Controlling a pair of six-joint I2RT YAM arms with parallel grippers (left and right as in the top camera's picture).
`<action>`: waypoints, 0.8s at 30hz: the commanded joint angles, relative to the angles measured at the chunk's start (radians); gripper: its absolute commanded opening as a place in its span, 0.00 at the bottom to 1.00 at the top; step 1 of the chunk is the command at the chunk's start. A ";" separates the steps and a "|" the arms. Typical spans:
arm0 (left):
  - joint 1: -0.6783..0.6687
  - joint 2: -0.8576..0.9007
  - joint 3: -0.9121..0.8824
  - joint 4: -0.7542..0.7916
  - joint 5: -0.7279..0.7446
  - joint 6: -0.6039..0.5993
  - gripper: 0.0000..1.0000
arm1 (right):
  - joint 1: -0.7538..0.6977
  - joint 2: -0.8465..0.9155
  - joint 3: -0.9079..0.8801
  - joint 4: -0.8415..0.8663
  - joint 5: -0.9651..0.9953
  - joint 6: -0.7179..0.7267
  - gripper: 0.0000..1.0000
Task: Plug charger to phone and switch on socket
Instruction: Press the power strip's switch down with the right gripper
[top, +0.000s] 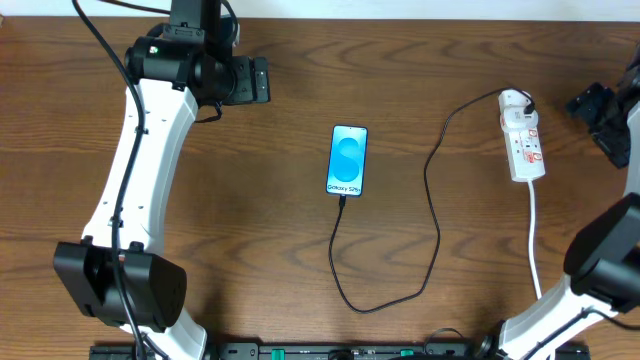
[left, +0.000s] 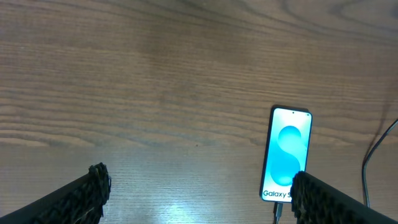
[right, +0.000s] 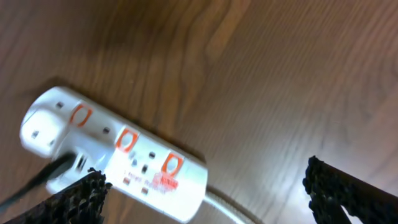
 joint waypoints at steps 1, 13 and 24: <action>0.002 0.006 0.003 -0.003 -0.013 0.010 0.94 | -0.007 0.067 0.019 0.035 -0.059 0.023 0.99; 0.002 0.006 0.003 -0.003 -0.013 0.010 0.94 | -0.011 0.217 0.017 0.083 -0.212 -0.025 0.99; 0.002 0.006 0.003 -0.003 -0.013 0.010 0.94 | -0.027 0.223 0.005 0.087 -0.223 -0.022 0.99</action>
